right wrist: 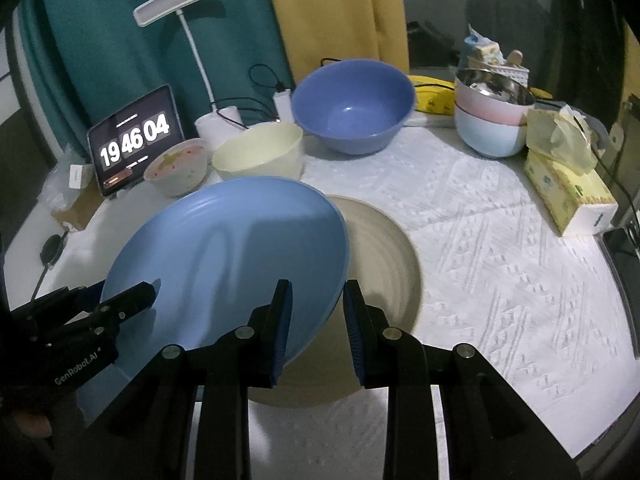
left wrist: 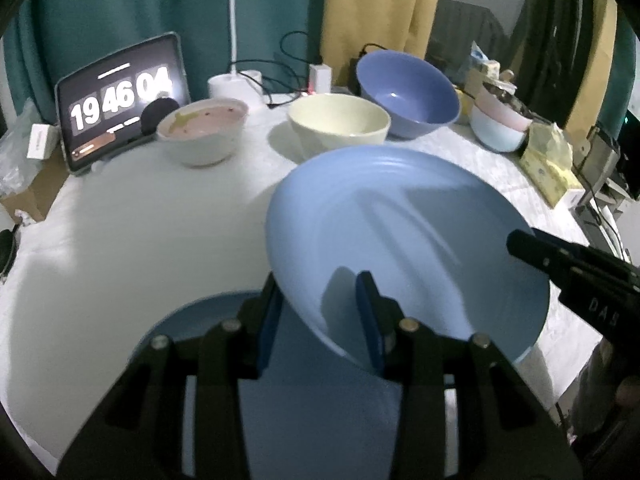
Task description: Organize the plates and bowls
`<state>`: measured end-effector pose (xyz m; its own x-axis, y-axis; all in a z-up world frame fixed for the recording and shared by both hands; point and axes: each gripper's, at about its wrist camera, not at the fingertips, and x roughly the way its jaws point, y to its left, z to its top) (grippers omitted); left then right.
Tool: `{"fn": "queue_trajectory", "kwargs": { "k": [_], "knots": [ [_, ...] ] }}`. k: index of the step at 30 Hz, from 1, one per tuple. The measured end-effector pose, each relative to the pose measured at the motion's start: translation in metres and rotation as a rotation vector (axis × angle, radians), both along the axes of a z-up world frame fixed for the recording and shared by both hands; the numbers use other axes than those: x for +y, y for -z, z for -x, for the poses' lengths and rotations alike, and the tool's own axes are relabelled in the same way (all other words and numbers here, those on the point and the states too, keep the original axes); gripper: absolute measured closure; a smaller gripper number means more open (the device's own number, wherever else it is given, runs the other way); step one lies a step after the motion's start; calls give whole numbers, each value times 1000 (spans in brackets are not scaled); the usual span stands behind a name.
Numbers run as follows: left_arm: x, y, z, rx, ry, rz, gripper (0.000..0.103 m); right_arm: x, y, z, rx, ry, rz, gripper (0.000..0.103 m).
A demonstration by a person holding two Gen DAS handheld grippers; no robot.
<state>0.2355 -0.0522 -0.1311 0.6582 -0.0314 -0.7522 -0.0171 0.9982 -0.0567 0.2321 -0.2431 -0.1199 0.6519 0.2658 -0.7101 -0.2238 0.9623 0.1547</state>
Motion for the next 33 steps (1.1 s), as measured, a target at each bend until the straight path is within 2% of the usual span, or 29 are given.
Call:
{"fn": "queue_trajectory", "kwargs": {
  "k": [14, 28, 30, 33],
  "knots": [
    [-36, 17, -22, 56, 65, -2, 64, -35, 14, -18, 22, 57, 2, 75],
    [-40, 23, -29, 86, 94, -14, 63, -43, 24, -27, 59, 93, -3, 75],
    [-40, 24, -29, 90, 90, -23, 57, -43, 22, -26, 51, 98, -1, 74],
    [-33, 27, -29, 126, 83, 29, 56, -43, 18, -23, 33, 112, 13, 74]
  ]
}}
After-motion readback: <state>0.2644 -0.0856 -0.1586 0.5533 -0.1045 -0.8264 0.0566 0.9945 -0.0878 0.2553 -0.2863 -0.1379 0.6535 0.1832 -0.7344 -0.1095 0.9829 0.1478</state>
